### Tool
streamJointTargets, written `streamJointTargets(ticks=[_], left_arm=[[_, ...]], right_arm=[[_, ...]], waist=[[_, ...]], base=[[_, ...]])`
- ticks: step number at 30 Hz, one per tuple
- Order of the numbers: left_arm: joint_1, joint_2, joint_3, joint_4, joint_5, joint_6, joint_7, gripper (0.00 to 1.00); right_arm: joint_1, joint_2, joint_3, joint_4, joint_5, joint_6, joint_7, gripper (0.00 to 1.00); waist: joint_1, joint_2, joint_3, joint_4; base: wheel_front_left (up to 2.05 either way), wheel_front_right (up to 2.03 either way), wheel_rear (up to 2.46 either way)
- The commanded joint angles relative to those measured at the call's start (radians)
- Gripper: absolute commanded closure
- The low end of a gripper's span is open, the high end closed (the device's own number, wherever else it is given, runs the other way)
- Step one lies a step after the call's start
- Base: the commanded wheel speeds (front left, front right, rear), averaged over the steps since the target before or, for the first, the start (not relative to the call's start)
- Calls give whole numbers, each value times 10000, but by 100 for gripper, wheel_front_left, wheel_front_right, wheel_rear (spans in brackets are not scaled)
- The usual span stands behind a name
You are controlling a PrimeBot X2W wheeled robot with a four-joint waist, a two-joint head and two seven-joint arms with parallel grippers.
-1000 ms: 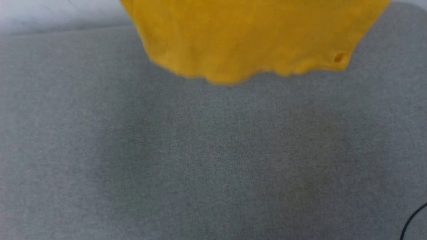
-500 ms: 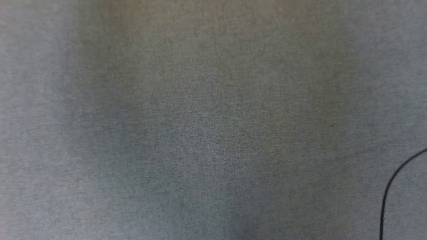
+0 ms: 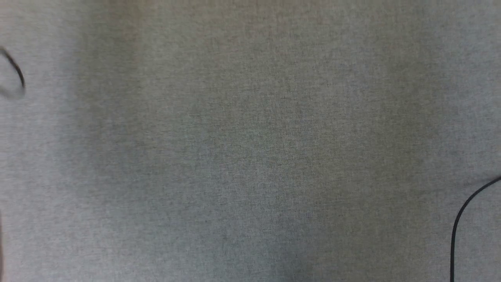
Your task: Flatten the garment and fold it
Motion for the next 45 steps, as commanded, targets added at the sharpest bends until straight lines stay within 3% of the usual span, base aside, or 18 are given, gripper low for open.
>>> streamJointTargets(ticks=[1,8,15,23,30,36,41,45], left_arm=[[766,86,-82,3,-20,-94,-87,100],[4130,526,-339,-493,-70,-58,116,100],[6857,1036,-83,-1471,-612,14,604,100],[10000,1965,-98,-3178,-1362,102,2694,100],[12282,2684,64,-4406,-1951,251,3839,100],[13865,2698,103,-5605,-2441,528,4278,100],[15074,2460,-433,-6455,-2764,667,4867,100],[15589,2542,-1045,-6723,-2159,782,5050,100]], right_arm=[[662,-131,188,11,172,-21,-56,100],[3498,-523,800,-211,853,-21,207,100],[5963,-902,1055,-703,1892,-21,1412,100],[8345,-2253,899,-2281,2835,-21,3214,100],[10289,-3079,-203,-3518,3004,-21,4486,100],[12190,-2979,-1584,-4581,3134,-21,5608,100],[13969,-2642,-2742,-5476,3244,-21,7195,100],[15203,-2243,-3662,-6156,2874,-21,8598,100]], waist=[[1,0,-632,168],[1,0,-2196,206],[1,0,-3619,200],[1,0,-4880,261],[1,0,-5421,293],[1,0,-5594,382],[1,0,-5605,448],[1,0,-5482,489]], base=[[0,0,0],[0,0,0],[0,0,0],[0,0,0],[0,0,0],[0,0,0],[0,0,0],[0,0,0]])
